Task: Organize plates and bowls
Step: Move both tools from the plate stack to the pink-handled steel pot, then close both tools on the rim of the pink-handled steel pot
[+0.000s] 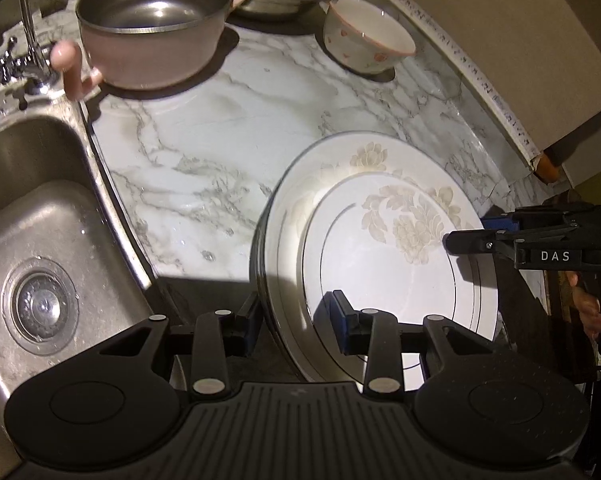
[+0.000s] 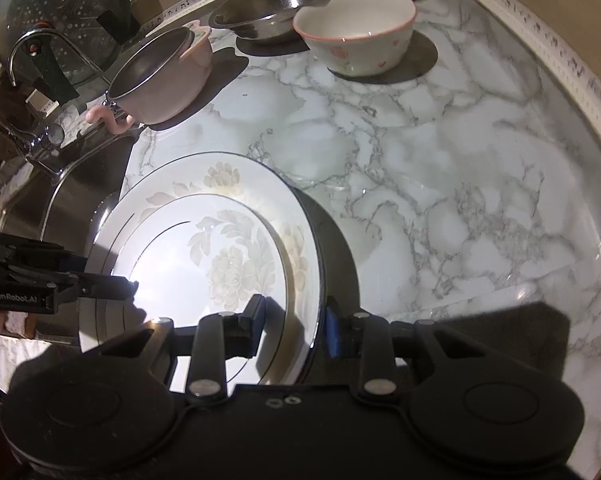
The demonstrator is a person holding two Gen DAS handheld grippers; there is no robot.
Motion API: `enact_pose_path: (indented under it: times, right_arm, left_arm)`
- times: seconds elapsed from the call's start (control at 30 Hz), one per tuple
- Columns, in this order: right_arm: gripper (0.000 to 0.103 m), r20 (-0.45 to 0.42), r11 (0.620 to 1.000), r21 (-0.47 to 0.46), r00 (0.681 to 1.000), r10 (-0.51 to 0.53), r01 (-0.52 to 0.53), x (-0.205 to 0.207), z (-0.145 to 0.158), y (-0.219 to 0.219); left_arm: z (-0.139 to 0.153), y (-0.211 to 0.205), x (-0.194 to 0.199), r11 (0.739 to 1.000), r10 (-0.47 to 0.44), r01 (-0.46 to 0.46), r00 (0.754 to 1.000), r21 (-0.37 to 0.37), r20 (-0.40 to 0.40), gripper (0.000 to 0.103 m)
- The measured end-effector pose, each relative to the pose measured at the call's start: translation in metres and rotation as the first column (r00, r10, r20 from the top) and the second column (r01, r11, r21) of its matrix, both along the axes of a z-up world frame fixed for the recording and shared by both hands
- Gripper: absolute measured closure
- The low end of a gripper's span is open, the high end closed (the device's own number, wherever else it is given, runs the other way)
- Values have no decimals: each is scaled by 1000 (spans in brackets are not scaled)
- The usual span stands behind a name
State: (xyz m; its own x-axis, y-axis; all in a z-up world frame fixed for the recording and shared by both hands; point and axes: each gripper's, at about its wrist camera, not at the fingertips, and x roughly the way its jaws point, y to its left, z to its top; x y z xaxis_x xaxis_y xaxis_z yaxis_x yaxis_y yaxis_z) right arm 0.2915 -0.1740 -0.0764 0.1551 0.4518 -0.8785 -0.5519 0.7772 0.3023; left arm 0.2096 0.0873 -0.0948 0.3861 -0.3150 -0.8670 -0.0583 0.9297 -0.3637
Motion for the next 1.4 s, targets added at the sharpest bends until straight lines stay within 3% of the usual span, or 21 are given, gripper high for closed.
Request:
enact_pose_path:
  times: [0.2, 0.63, 0.8, 0.9, 1.0, 1.13, 1.4]
  right_arm:
    - [68, 50, 1000, -16, 999, -14, 14, 13, 14, -2]
    - [67, 166, 995, 28, 981, -103, 100, 65, 44, 9]
    - [64, 188, 995, 37, 977, -97, 91, 75, 50, 21]
    - [54, 202, 995, 41, 975, -96, 89, 80, 52, 27]
    - [44, 217, 995, 43, 971, -96, 89, 85, 54, 35]
    - [29, 223, 996, 63, 972, -68, 55, 89, 57, 56]
    - [23, 244, 997, 66, 969, 33, -51, 94, 61, 117]
  left_arm:
    - [20, 17, 1, 999, 40, -38, 998, -25, 54, 68]
    - [56, 26, 34, 995, 83, -90, 980, 32, 179, 67]
    - [65, 20, 50, 993, 87, -103, 972, 65, 219, 52]
    - [71, 19, 57, 991, 88, -109, 967, 77, 239, 50]
    - [76, 25, 62, 984, 117, -147, 958, 100, 260, 36]
    - [82, 43, 66, 962, 194, -240, 934, 126, 298, 34]
    - [79, 94, 74, 917, 321, -371, 905, 147, 281, 34]
